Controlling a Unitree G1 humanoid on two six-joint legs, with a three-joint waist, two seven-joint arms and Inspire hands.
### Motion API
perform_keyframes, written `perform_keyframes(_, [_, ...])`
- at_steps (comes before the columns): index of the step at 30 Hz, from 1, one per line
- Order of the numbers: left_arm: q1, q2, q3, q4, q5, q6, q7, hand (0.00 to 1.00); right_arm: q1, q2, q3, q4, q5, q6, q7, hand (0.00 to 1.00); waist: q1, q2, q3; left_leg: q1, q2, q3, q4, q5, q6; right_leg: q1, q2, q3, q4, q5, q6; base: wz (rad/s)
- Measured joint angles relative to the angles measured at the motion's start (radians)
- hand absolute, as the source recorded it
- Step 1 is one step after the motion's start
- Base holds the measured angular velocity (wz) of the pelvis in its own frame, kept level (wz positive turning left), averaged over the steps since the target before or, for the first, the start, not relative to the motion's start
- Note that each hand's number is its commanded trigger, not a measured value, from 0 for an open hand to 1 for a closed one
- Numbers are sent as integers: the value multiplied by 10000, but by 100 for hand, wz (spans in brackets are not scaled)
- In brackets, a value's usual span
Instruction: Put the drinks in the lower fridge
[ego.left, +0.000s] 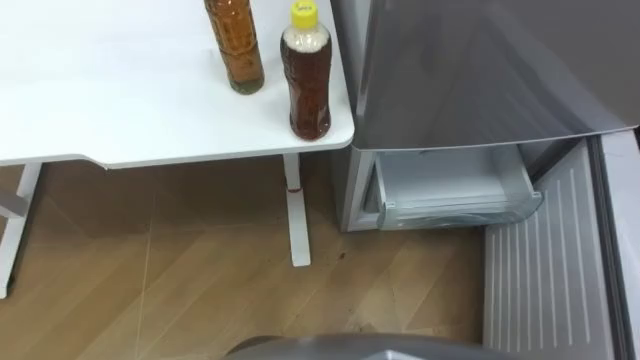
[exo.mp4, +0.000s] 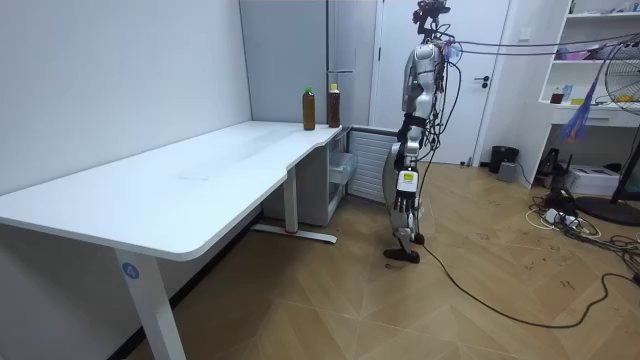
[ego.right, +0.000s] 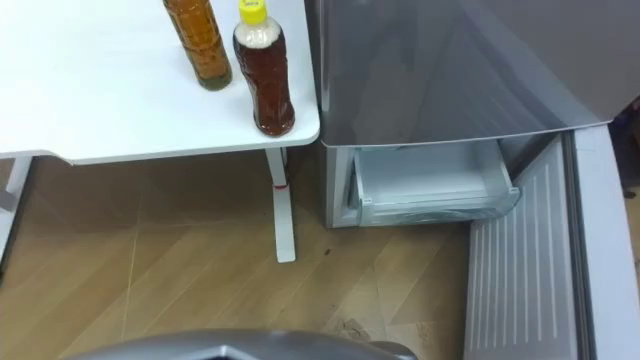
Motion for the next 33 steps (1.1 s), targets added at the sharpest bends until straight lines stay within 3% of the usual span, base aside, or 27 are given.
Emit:
perform_keyframes(12, [0, -4, -511, 24, -53, -90, -211, 0, -131, -68, 379, 53, -1507, 4, 472, 0, 126, -102, 30, -17, -24, -9, -31, -1, 0, -38, 32, 136, -51, 1, -1, -3])
perform_keyframes(21, [-104, -8, -773, -131, -85, -455, -565, 0, -191, -76, 624, 50, -1509, -135, 501, 0, 162, -97, 27, -145, -23, -127, 15, -1, -4, -5, 43, -61, -173, 29, -28, 3])
perform_keyframes(28, [-341, 3, -644, -275, -210, -1089, 211, 0, -209, -66, 635, 119, -1508, -539, 305, 0, 170, -53, 43, -155, -60, -288, -14, 17, -29, 99, 73, -103, -338, 50, -23, 6])
perform_keyframes(33, [-263, -22, -477, -585, -1674, -1544, 682, 0, -209, -58, 631, 94, -1493, -802, 291, 0, 178, -74, 57, -7, -62, -303, -224, 73, -66, 157, 80, -96, -346, 50, -24, 0])
